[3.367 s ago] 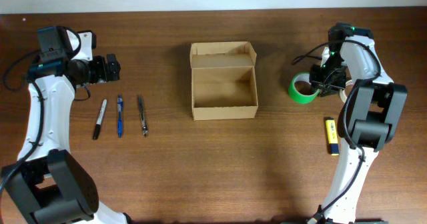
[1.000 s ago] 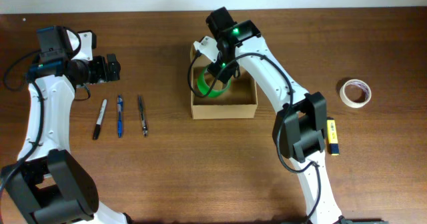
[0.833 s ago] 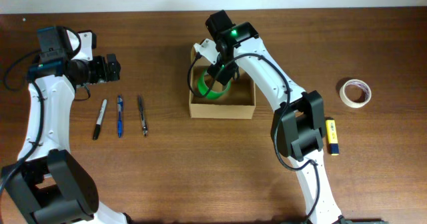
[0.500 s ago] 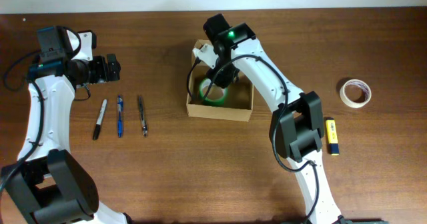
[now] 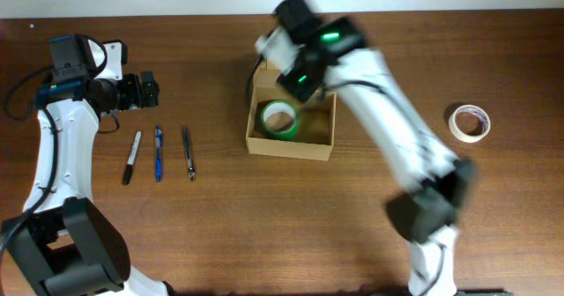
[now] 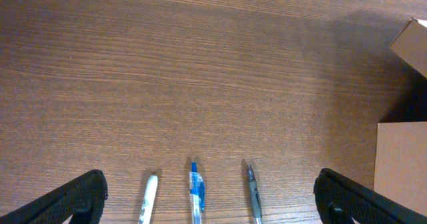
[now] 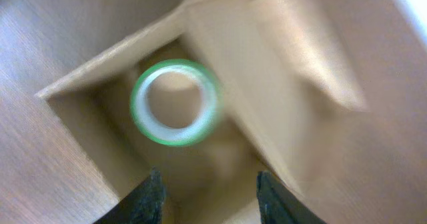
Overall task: Pack container
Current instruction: 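Move the right gripper to the white tape roll and grasp it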
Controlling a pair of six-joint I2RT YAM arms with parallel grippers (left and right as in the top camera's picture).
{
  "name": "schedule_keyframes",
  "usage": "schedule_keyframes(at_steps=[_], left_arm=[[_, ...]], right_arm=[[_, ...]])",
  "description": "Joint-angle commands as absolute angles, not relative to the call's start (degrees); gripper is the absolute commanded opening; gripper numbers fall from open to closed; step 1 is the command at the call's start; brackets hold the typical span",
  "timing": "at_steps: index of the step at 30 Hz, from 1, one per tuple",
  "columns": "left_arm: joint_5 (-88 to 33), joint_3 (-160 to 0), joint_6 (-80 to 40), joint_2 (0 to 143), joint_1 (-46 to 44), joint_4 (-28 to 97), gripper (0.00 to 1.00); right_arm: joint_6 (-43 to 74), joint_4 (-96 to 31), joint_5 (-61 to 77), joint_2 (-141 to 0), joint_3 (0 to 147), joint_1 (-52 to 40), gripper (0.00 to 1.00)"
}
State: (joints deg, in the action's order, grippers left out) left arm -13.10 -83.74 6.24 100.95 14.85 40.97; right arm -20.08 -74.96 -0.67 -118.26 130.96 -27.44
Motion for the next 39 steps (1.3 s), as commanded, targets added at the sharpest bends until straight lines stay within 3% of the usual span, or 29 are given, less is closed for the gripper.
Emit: schedule_keyframes(at_steps=[1, 8, 13, 21, 39], left_arm=[[-13.8, -84.6, 7.0, 101.4, 15.0, 41.0, 0.99], [-13.8, -84.6, 7.0, 101.4, 15.0, 41.0, 0.99], [-13.8, -84.6, 7.0, 101.4, 15.0, 41.0, 0.99], [-13.8, -84.6, 7.0, 101.4, 15.0, 41.0, 0.99], [-13.8, -84.6, 7.0, 101.4, 15.0, 41.0, 0.99]], right_arm=[[-12.3, -74.8, -4.8, -105.7, 132.6, -18.5, 0.53], [0.5, -74.0, 0.3, -100.1, 128.9, 12.1, 0.61], [2.5, -73.5, 7.0, -105.0, 119.7, 24.3, 0.60], [3.9, -66.2, 6.9, -116.4, 107.3, 28.6, 0.61], [3.9, -61.2, 2.1, -130.2, 106.3, 30.5, 0.61]])
